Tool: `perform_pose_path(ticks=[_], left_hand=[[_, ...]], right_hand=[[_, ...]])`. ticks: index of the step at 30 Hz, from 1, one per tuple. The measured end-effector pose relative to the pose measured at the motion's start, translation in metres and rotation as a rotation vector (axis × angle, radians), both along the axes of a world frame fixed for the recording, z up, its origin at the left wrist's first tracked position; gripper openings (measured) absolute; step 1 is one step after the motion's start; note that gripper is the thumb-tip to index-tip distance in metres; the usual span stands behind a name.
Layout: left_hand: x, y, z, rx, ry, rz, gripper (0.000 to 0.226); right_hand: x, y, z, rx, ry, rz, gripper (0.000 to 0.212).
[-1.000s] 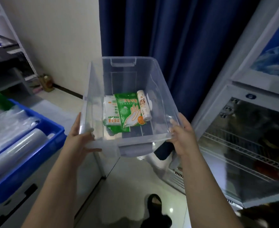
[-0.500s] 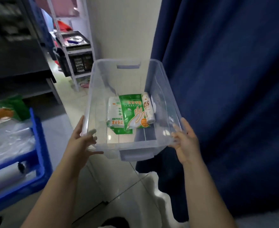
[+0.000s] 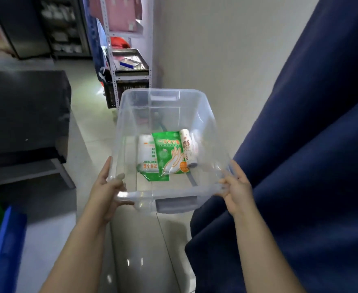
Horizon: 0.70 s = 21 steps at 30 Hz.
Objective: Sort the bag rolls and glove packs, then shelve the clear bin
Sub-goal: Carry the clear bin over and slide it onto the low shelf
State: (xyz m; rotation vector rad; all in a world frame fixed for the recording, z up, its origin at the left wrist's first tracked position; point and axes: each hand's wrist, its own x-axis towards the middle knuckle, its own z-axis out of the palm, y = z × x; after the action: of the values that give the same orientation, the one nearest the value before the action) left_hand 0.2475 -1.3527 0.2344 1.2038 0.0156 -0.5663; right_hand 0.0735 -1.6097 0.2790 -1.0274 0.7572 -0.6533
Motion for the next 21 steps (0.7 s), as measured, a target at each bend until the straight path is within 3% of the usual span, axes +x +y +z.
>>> perform_pose_path(ticks=[3,7,17,21], left_hand=[[0.042,-0.031,-0.001,0.041,-0.014,0.025,0.079],[0.103,-0.074,-0.004,0.058,-0.038,0.074,0.08],[0.276,-0.191,0.011,0.045,-0.077,0.285,0.074],[0.345,-0.208,0.011,0.084,-0.041,0.408,0.083]], right_hand=[[0.049,-0.036,-0.006,0.047,-0.012,0.006,0.051],[0.125,-0.087,-0.015,0.002,-0.033,0.181,0.035],[0.376,-0.236,-0.024,0.012,-0.03,0.382,0.059],[0.477,-0.259,-0.025,0.023,-0.02,0.46,0.068]])
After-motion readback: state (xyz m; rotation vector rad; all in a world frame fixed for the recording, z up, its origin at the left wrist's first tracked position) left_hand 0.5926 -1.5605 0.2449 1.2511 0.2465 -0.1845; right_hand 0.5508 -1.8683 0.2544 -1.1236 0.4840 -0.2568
